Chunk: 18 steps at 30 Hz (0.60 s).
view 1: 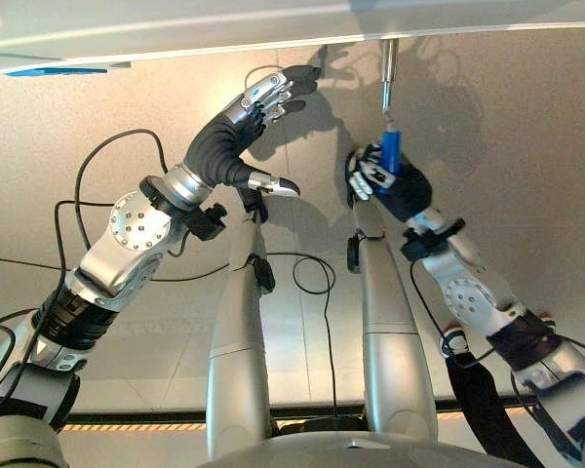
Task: Raise the hospital bed
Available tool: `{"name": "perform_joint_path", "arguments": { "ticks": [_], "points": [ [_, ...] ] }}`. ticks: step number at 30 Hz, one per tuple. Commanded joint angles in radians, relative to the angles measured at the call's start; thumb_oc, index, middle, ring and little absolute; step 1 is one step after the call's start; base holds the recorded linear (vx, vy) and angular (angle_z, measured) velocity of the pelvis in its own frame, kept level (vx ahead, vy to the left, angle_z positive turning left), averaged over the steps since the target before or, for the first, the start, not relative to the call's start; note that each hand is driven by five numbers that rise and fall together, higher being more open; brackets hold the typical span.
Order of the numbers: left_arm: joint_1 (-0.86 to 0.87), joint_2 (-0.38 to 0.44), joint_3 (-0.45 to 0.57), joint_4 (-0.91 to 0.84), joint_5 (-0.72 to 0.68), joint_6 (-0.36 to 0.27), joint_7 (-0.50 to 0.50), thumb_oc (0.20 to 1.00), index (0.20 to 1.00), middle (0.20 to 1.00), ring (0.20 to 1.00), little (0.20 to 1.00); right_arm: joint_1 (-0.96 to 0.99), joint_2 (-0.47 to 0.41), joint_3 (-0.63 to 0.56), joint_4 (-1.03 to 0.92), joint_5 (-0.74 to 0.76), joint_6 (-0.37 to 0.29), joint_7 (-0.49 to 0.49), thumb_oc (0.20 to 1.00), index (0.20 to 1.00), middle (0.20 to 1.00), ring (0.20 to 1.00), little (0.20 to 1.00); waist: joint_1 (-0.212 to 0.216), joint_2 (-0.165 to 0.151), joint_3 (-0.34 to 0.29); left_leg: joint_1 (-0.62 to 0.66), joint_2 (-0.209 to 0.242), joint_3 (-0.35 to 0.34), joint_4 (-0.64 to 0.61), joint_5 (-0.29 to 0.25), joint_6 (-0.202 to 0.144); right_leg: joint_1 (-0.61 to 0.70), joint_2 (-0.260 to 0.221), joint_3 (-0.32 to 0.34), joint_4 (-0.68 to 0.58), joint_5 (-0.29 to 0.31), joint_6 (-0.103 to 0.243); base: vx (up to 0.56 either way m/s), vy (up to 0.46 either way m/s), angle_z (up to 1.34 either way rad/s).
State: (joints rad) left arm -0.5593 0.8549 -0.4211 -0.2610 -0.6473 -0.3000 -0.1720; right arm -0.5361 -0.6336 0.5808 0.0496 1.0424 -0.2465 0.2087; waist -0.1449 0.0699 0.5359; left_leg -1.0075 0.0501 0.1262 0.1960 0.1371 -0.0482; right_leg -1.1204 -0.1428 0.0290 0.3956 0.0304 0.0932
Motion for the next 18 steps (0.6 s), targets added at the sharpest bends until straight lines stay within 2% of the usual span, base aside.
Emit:
{"name": "perform_joint_path", "arguments": {
  "ticks": [1, 5, 10, 11, 12, 15, 16, 17, 18],
  "points": [
    [-0.021, -0.027, -0.016, -0.101, -0.024, -0.059, -0.025, 1.0, 1.0, 1.0, 1.0, 1.0, -0.124, 0.031, 0.068, -0.022, -0.089, -0.002, 0.065, 0.2, 0.2, 0.2, 0.2, 0.2, 0.037, -0.005, -0.016, 0.025, -0.021, -0.014, 0.131, -0.116, -0.006, 0.062, 0.013, -0.032, -0.097, 0.095, 0.073, 0.0, 0.0, 0.0],
    [-0.036, -0.037, -0.031, -0.1, -0.025, -0.058, -0.022, 1.0, 1.0, 1.0, 1.0, 1.0, -0.18, 0.05, 0.119, 0.021, -0.13, 0.008, 0.061, 0.2, 0.2, 0.2, 0.2, 0.2, 0.045, 0.001, -0.016, 0.024, -0.022, -0.018, 0.134, -0.116, -0.006, 0.062, 0.01, -0.036, -0.094, 0.095, 0.072, 0.0, 0.0, 0.0],
    [-0.053, -0.057, -0.058, -0.078, -0.006, -0.06, -0.01, 1.0, 1.0, 1.0, 1.0, 1.0, -0.234, 0.124, 0.173, 0.175, -0.181, 0.025, 0.036, 0.2, 0.2, 0.2, 0.2, 0.2, 0.053, 0.007, -0.016, 0.03, -0.024, -0.018, 0.136, -0.118, -0.005, 0.067, 0.008, -0.036, -0.093, 0.095, 0.072, 0.0, 0.0, 0.0],
    [-0.067, -0.076, -0.061, -0.066, -0.003, -0.06, -0.003, 1.0, 1.0, 1.0, 1.0, 1.0, -0.251, 0.161, 0.173, 0.274, -0.205, 0.032, 0.016, 0.2, 0.2, 0.2, 0.2, 0.2, 0.057, 0.011, -0.016, 0.032, -0.024, -0.02, 0.138, -0.119, -0.004, 0.069, 0.008, -0.036, -0.091, 0.094, 0.071, 0.0, 0.0, 0.0],
    [-0.067, -0.076, -0.061, -0.066, -0.003, -0.06, -0.003, 1.0, 1.0, 1.0, 1.0, 1.0, -0.252, 0.161, 0.174, 0.275, -0.205, 0.031, 0.016, 0.2, 0.2, 0.2, 0.2, 0.2, 0.057, 0.011, -0.016, 0.032, -0.024, -0.02, 0.138, -0.119, -0.004, 0.069, 0.008, -0.036, -0.091, 0.094, 0.071, 0.0, 0.0, 0.0],
    [-0.068, -0.092, -0.063, -0.085, -0.024, -0.06, -0.001, 1.0, 1.0, 1.0, 1.0, 1.0, -0.308, 0.267, 0.134, 0.588, -0.283, 0.042, -0.074, 0.2, 0.2, 0.2, 0.2, 0.2, 0.077, 0.029, -0.016, 0.036, -0.028, -0.022, 0.14, -0.12, -0.005, 0.074, 0.006, -0.037, -0.094, 0.095, 0.07, 0.0, 0.02, 0.05],
    [-0.062, -0.088, -0.059, -0.098, -0.031, -0.059, 0.001, 1.0, 1.0, 1.0, 1.0, 1.0, -0.327, 0.282, 0.113, 0.676, -0.32, 0.045, -0.109, 0.2, 0.2, 0.2, 0.2, 0.2, 0.082, 0.034, -0.016, 0.036, -0.028, -0.021, 0.139, -0.12, -0.006, 0.076, 0.006, -0.038, -0.097, 0.095, 0.069, 0.0, 0.0, 0.0],
    [-0.062, -0.087, -0.059, -0.098, -0.031, -0.059, 0.001, 1.0, 1.0, 1.0, 1.0, 1.0, -0.328, 0.283, 0.113, 0.678, -0.32, 0.044, -0.109, 0.2, 0.2, 0.2, 0.2, 0.2, 0.081, 0.033, -0.016, 0.036, -0.027, -0.022, 0.14, -0.12, -0.006, 0.076, 0.006, -0.038, -0.097, 0.095, 0.069, 0.0, 0.0, 0.0],
    [-0.059, -0.09, -0.071, -0.108, -0.054, -0.051, -0.011, 1.0, 1.0, 1.0, 1.0, 1.0, -0.356, 0.302, 0.084, 0.785, -0.324, 0.059, -0.129, 0.2, 0.2, 0.2, 0.2, 0.2, 0.087, 0.036, -0.016, 0.036, -0.027, -0.02, 0.138, -0.12, -0.006, 0.077, 0.006, -0.039, -0.099, 0.096, 0.068, 0.0, 0.0, 0.0]
  ]
}}
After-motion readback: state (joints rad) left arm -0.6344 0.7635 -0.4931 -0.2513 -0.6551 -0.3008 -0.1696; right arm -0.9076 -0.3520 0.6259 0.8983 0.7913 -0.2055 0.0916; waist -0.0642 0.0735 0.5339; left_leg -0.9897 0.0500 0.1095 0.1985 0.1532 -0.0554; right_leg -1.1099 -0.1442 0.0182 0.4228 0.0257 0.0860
